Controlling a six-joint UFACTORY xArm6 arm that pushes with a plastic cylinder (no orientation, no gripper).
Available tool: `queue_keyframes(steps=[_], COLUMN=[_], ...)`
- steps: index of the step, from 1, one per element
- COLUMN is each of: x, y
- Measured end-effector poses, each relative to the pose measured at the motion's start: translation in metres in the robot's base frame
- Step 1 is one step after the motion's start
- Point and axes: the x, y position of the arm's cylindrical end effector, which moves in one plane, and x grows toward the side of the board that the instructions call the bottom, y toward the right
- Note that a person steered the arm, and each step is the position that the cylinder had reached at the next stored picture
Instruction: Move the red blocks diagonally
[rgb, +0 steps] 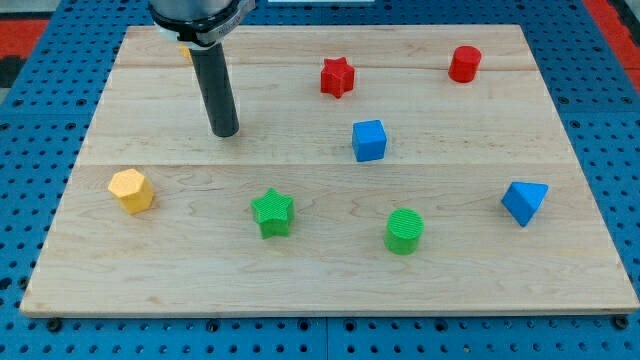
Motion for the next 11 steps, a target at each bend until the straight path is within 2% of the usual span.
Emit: queue_keyframes(steps=[3, 5, 7, 8, 9, 11], x=[0.002, -0.002, -0.042, -0.064, -0.090, -0.104], y=[0.012, 0.097, 0.197, 0.191, 0.155, 0.121])
